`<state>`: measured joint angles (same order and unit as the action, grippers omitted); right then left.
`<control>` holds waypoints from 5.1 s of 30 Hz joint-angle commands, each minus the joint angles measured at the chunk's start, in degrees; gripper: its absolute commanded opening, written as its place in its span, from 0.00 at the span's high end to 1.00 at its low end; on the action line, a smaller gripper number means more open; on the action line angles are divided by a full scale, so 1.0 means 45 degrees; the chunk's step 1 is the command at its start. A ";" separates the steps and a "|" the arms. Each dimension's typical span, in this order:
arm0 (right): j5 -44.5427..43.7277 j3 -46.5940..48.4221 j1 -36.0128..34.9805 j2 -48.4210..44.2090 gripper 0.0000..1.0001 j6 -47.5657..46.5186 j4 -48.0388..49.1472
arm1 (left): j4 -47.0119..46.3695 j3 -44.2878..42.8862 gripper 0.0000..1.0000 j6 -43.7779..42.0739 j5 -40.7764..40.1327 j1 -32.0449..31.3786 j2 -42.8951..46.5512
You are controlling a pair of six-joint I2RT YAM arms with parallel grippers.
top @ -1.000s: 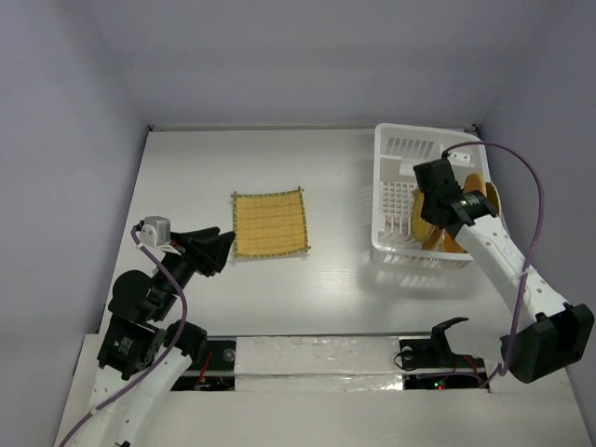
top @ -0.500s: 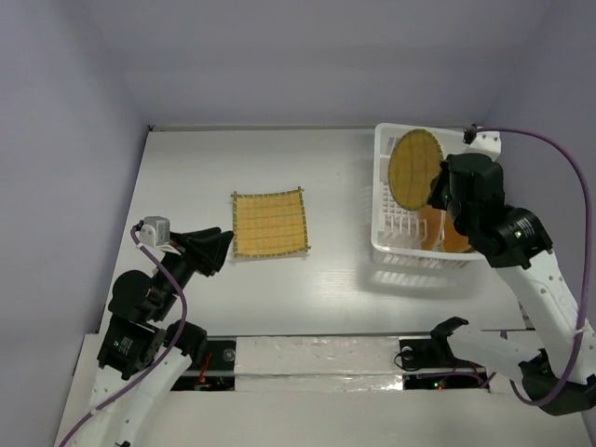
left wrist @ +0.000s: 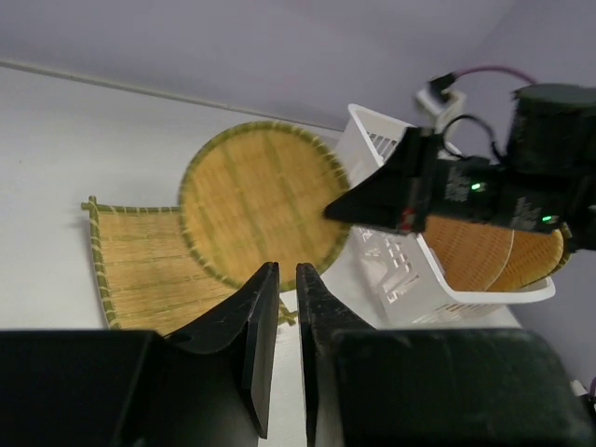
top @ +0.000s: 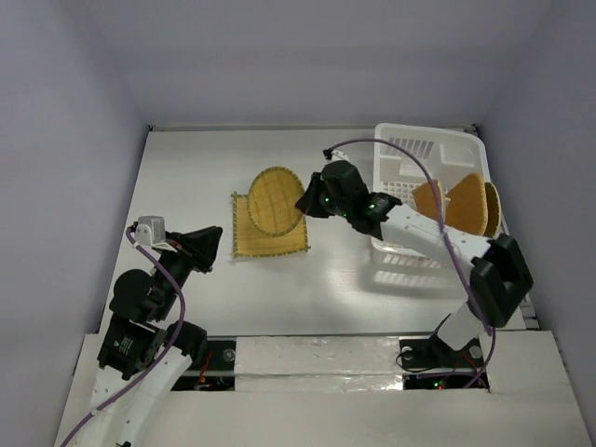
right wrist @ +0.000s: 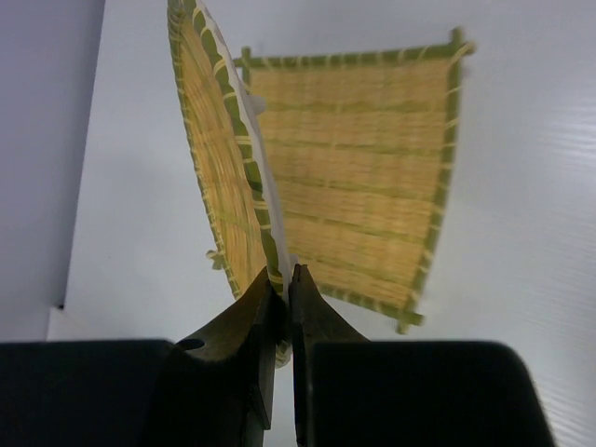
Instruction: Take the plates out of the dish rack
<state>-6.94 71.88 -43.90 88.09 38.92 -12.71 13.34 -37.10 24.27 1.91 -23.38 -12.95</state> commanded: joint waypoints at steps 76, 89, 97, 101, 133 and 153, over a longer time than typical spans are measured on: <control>-0.8730 -0.0036 0.5556 -0.2605 0.62 -0.4663 -0.7878 | -0.0485 -0.0134 0.71 0.0017 0.0161 0.0175 0.0417; -0.9512 0.0901 0.5556 -0.2701 1.00 -0.5542 -0.8698 | -0.0543 -0.0114 0.69 0.0055 0.0180 0.0175 0.0554; -1.0606 0.2813 0.5400 -0.3248 1.00 -0.6167 -0.9773 | -0.0563 -0.0095 0.69 0.0055 0.0219 0.0175 0.0534; -1.0958 0.3772 0.5283 -0.3989 1.00 -0.6090 -0.9891 | -0.0563 -0.0095 0.68 0.0075 0.0200 0.0175 0.0475; 0.2362 -0.1656 0.0244 0.0323 1.00 0.4121 0.7725 | -0.0505 -0.0095 0.67 0.0094 0.0122 0.0781 -0.0091; 0.2577 -0.2905 0.0244 0.3352 1.00 0.5902 0.8995 | -0.0602 -0.0056 0.67 0.0075 0.0278 0.0898 -0.0130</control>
<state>3.49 58.65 -42.74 103.85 62.89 17.76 13.50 -37.10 24.60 2.50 -19.75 -12.64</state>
